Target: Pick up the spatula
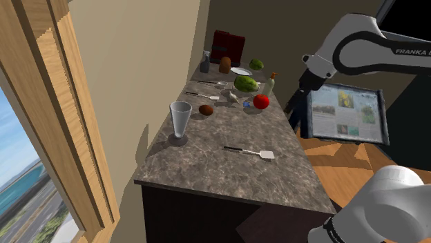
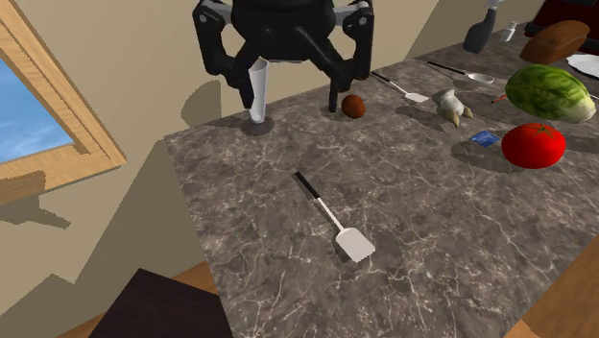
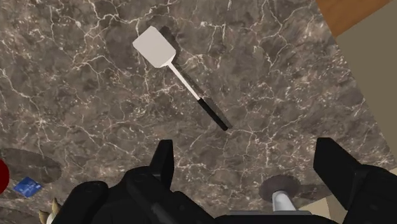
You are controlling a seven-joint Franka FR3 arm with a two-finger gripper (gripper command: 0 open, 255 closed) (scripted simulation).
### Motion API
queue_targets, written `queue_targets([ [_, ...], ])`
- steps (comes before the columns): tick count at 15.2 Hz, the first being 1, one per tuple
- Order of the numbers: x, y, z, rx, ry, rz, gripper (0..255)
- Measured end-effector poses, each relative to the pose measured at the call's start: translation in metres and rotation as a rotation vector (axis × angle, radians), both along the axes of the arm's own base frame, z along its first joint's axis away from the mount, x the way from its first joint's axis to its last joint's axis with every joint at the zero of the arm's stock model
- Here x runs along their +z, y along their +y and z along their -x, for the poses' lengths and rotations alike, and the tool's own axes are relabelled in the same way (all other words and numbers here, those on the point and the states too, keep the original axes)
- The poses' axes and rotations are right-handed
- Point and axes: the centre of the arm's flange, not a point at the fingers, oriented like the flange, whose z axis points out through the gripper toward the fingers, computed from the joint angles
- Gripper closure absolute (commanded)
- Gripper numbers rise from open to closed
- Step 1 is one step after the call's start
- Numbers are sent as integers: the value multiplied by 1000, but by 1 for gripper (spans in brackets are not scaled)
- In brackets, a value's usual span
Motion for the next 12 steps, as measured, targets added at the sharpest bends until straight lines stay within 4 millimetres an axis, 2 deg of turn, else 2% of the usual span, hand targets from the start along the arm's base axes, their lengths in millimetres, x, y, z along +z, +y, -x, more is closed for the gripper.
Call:
queue_targets([
  [4,-46,-10,-17,96,16,6,0],
  [7,-83,-14,-38,167,29,11,0],
  [8,-97,-22,-44,188,33,12,0],
  [12,-145,-32,-69,285,49,20,0],
])
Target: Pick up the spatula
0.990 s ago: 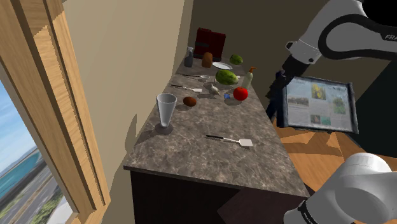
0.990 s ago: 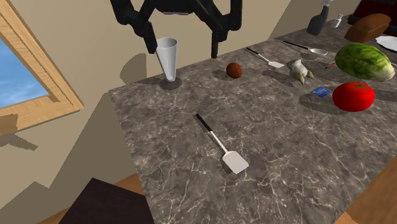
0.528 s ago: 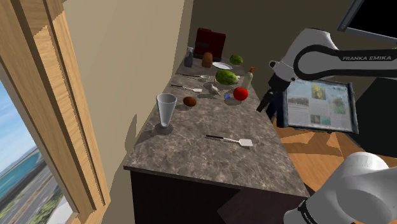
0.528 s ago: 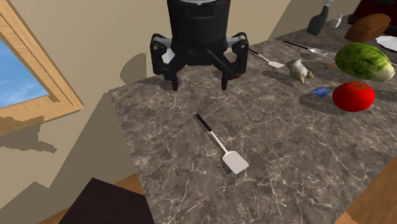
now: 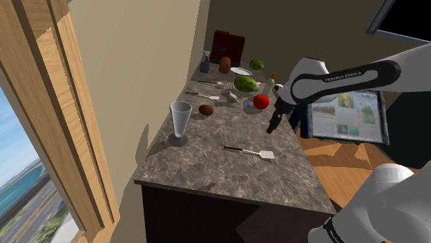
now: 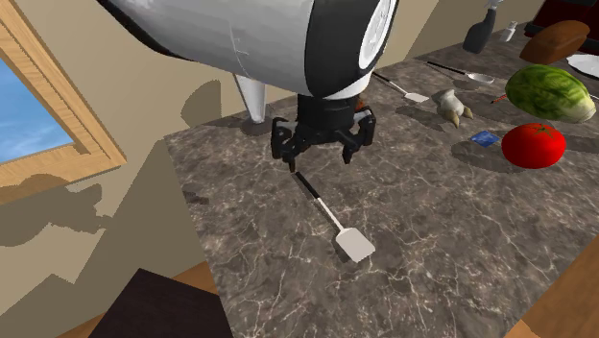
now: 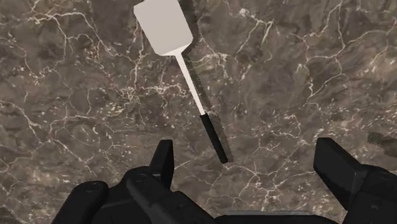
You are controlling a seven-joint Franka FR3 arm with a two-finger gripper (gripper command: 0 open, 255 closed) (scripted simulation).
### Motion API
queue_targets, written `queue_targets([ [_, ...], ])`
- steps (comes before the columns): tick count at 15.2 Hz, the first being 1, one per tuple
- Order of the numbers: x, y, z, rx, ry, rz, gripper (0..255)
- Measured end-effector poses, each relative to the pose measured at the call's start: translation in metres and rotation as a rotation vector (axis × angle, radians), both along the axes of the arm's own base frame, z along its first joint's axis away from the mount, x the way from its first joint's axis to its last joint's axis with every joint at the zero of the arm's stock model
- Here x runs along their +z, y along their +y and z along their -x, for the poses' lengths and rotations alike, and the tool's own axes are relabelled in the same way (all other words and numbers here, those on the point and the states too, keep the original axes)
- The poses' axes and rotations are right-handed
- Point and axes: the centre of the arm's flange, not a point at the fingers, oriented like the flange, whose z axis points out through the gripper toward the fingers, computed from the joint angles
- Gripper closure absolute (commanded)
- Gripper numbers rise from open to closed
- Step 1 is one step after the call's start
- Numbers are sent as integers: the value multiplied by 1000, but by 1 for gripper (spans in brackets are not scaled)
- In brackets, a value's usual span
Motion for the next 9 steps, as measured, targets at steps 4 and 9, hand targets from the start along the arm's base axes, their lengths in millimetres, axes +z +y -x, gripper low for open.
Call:
queue_targets([
  [4,-45,-5,-18,95,16,6,0],
  [9,-105,-10,-48,214,37,15,0],
])
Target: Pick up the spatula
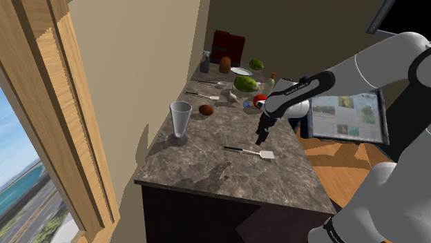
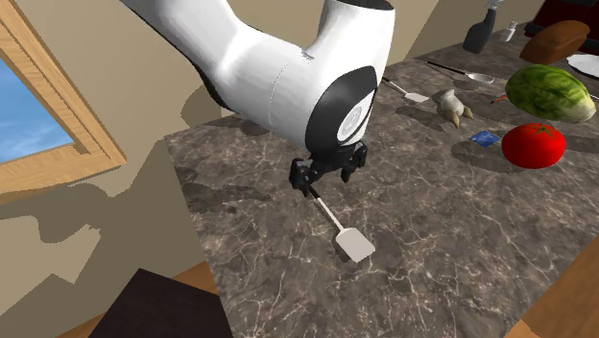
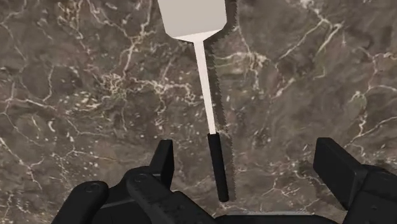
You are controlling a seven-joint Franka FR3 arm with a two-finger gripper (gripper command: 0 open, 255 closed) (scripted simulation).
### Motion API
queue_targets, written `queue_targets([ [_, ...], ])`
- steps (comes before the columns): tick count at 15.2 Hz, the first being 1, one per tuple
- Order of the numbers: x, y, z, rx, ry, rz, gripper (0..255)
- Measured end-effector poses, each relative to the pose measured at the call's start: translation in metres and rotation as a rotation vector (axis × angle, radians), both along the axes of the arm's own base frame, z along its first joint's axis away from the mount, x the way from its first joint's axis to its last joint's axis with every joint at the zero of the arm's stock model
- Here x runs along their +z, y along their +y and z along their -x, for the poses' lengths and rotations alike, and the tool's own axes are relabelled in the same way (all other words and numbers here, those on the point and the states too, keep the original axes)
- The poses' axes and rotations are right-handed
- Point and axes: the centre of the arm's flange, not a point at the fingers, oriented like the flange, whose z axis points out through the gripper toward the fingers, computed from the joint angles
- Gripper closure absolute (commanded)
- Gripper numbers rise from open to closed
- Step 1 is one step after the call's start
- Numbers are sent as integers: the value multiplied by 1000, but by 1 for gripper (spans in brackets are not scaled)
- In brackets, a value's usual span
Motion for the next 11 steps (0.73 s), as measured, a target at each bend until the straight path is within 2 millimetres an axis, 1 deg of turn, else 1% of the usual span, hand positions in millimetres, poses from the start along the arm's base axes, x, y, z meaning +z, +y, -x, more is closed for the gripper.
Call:
queue_targets([
  [1,-15,-1,-5,23,4,3,0],
  [2,-26,-2,-14,47,8,5,0],
  [4,-51,-6,-23,94,16,9,0],
  [6,-65,-6,-27,116,20,10,0],
  [11,-92,-7,-30,123,20,10,0],
])
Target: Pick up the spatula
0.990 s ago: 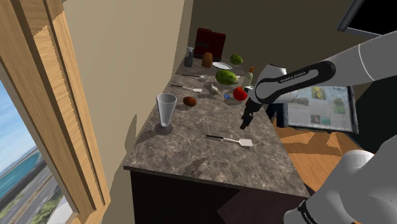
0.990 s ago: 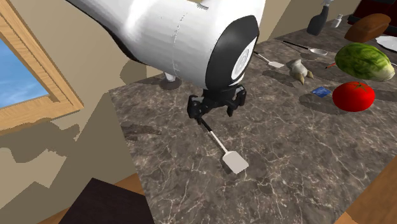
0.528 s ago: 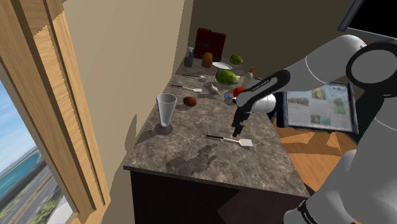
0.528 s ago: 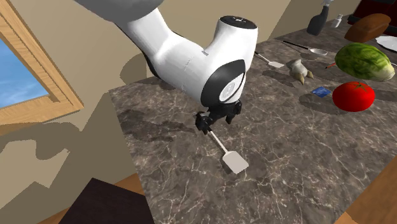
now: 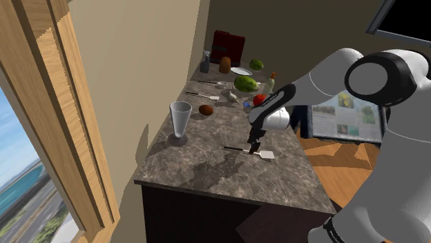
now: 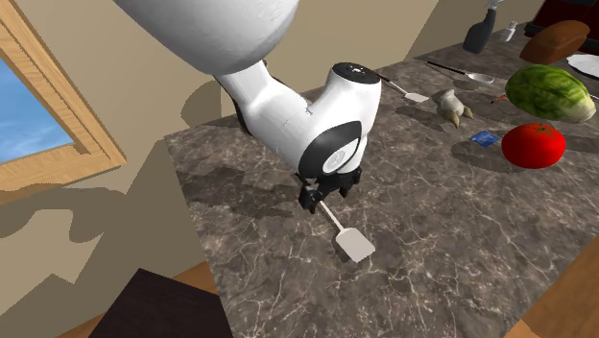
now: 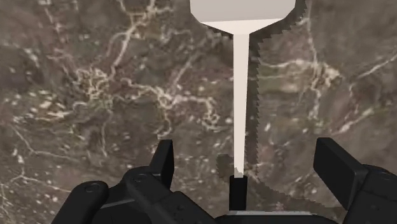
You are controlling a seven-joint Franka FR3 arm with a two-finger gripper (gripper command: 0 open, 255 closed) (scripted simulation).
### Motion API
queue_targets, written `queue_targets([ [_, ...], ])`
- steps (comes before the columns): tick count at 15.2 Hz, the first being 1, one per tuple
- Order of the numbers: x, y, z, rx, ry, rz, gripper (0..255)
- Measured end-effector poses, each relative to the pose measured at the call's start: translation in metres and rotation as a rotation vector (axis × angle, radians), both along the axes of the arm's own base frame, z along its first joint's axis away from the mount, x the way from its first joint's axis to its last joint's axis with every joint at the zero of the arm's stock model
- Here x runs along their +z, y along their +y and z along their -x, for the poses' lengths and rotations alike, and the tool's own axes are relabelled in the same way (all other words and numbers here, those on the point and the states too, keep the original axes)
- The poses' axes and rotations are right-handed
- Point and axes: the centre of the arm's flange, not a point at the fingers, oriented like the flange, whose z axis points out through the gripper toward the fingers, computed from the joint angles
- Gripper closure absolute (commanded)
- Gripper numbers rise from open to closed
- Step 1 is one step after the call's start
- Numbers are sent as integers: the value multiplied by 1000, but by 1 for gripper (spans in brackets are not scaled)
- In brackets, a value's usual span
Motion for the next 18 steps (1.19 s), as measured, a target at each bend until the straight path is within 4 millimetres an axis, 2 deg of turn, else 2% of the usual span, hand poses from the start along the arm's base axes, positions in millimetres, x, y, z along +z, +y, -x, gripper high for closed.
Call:
queue_targets([
  [2,-11,-1,0,0,0,0,0],
  [3,-12,0,0,0,0,0,255],
  [13,-14,0,0,0,0,0,255],
  [18,7,1,-1,0,-1,0,255],
])
